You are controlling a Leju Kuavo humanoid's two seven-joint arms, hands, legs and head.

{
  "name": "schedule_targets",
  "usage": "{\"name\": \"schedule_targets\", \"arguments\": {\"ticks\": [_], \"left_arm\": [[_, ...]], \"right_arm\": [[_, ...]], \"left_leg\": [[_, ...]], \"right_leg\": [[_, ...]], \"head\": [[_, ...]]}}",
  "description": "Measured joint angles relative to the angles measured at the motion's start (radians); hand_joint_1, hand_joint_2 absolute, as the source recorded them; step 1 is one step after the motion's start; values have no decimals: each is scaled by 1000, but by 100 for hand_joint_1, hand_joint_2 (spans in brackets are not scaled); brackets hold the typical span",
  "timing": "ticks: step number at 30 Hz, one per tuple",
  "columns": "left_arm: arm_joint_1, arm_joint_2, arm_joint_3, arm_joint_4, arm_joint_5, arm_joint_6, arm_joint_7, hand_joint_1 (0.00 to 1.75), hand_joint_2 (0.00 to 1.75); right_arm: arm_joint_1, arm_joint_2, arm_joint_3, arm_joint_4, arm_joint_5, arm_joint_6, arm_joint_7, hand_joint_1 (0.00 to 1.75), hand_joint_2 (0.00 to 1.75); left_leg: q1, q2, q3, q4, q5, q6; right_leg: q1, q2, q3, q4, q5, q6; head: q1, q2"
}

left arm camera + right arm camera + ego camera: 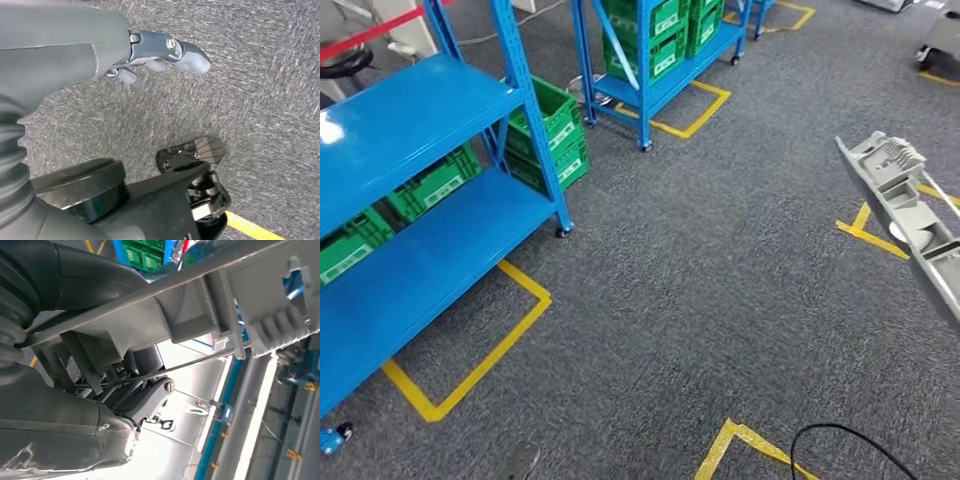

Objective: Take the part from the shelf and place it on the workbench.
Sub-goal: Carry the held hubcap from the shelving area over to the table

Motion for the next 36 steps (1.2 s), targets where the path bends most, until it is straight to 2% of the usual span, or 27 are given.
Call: {"name": "schedule_targets", "arguments": {"ticks": [2,3,5,6,7,8,9,10,12,14,15,17,18,19,21,22,23,25,26,27,28,29,30,32,33,34,36], "left_arm": [[-6,3,8,17,3,-2,1,0,175],[-6,4,12,25,4,-3,1,0,175],[-3,6,17,36,6,-3,1,0,175],[-3,7,19,40,6,-3,2,0,175],[-4,8,20,43,7,-3,2,0,175],[-5,9,21,46,7,-3,2,0,175],[-6,10,22,48,7,-3,2,0,175],[-7,11,22,50,7,-3,2,0,175],[-10,14,22,51,7,-3,2,0,175],[-13,17,23,52,7,-3,1,0,175],[-14,17,23,53,7,-3,1,0,175],[-15,15,24,56,9,-4,1,0,175],[-16,14,25,58,12,-4,1,0,175],[-16,14,28,59,16,-5,1,0,175],[-14,17,39,61,35,-8,0,0,175],[-12,20,48,61,50,-9,-3,0,175],[-11,25,60,61,68,-11,-6,0,175],[-11,37,88,61,99,-21,-11,0,175],[-12,44,103,61,109,-28,-12,0,175],[-12,51,116,61,114,-33,-12,0,175],[-13,57,128,61,115,-37,-12,0,175],[-12,64,138,61,114,-40,-12,0,175],[-11,68,147,61,112,-41,-12,0,175],[-8,73,161,62,109,-42,-13,0,175],[-6,73,167,62,109,-43,-14,0,175],[-3,73,171,62,107,-45,-14,0,175],[5,73,177,62,97,-55,-17,0,175]], "right_arm": [[1,-3,8,2,1,0,0,175,175],[1,-4,11,4,1,-1,0,175,175],[-2,-6,20,7,1,-1,0,175,175],[-4,-7,24,9,1,-1,0,175,175],[-5,-8,28,9,1,-1,0,175,175],[-6,-9,31,11,1,-1,0,175,175],[-6,-10,33,12,1,-1,0,175,175],[-6,-11,35,14,1,-1,0,175,175],[-6,-11,37,16,2,-1,0,175,175],[-6,-12,38,16,2,-2,0,175,175],[-7,-13,39,16,2,-2,0,175,175],[-6,-14,41,16,2,-3,-1,175,175],[-4,-15,42,16,2,-3,-1,175,175],[-5,-18,45,17,3,-3,0,175,175],[-16,-23,60,23,11,-6,3,175,175],[-29,-26,75,31,20,-10,7,175,175],[-47,-29,98,45,33,-19,15,175,175],[-101,-41,169,88,64,-56,40,175,175],[-132,-49,215,114,77,-86,56,175,175],[-162,-59,263,138,86,-120,71,175,175],[-189,-69,311,158,92,-154,84,175,175],[-212,-81,354,173,92,-182,96,175,175],[-230,-92,391,187,88,-202,104,175,175],[-248,-114,440,212,74,-220,114,175,175],[-251,-123,454,221,69,-224,114,175,175],[-251,-131,464,230,65,-225,113,175,175],[-248,-143,477,239,60,-232,107,175,175]], "left_leg": [[7,8,-8,1,9,-9],[10,-7,-14,13,-12,-16],[14,-58,-35,90,-113,-27],[14,-79,-48,153,-170,-28],[13,-89,-58,219,-209,-26],[12,-94,-60,267,-221,-23],[10,-96,-50,289,-208,-18],[8,-100,-24,278,-180,-11],[3,-133,69,168,-135,5],[1,-178,165,23,-146,12],[1,-189,190,-19,-155,12],[3,-170,183,-37,-146,10],[5,-157,173,-38,-135,14],[7,-141,161,-40,-123,19],[7,-110,134,-40,-99,22],[6,-93,120,-39,-88,20],[6,-76,105,-38,-76,17],[6,-39,74,-35,-54,10],[6,-23,59,-34,-44,5],[6,-10,45,-33,-34,-1],[5,1,34,-31,-25,-7],[4,9,26,-30,-14,-13],[5,14,19,-28,-4,-17],[10,17,8,-28,11,-24],[15,3,-2,-22,4,-27],[19,-19,-18,2,-15,-30],[22,-71,-73,115,-81,-32]], "right_leg": [[5,17,-23,-7,16,-19],[5,27,-37,-6,27,-30],[4,48,-65,-6,55,-47],[4,60,-82,-5,71,-51],[5,73,-101,-4,87,-53],[7,86,-122,-2,102,-54],[9,99,-143,1,117,-54],[10,111,-162,3,132,-54],[11,135,-196,5,159,-52],[11,155,-219,5,188,-46],[10,165,-226,2,203,-41],[9,184,-239,-7,229,-30],[10,176,-249,-3,220,-24],[11,158,-262,20,189,-17],[9,103,-294,130,78,-5],[5,86,-307,201,34,1],[0,78,-312,263,18,6],[-11,70,-284,301,59,16],[-17,63,-244,267,90,21],[-20,49,-192,203,99,30],[-20,36,-135,123,90,32],[-17,25,-94,57,73,27],[-12,20,-73,12,56,20],[-5,29,-77,-6,58,-3],[-4,36,-84,-6,63,-11],[-3,44,-92,-6,68,-21],[-2,61,-106,-7,78,-38]], "head": [[1,0],[1,0],[0,0],[-1,0],[-1,0],[-1,0],[-1,0],[-1,0],[-1,0],[0,0],[-1,0],[-3,0],[-3,0],[0,0],[8,0],[11,0],[12,0],[14,0],[13,0],[13,0],[13,0],[11,0],[9,0],[6,0],[6,0],[5,0],[3,0]]}}
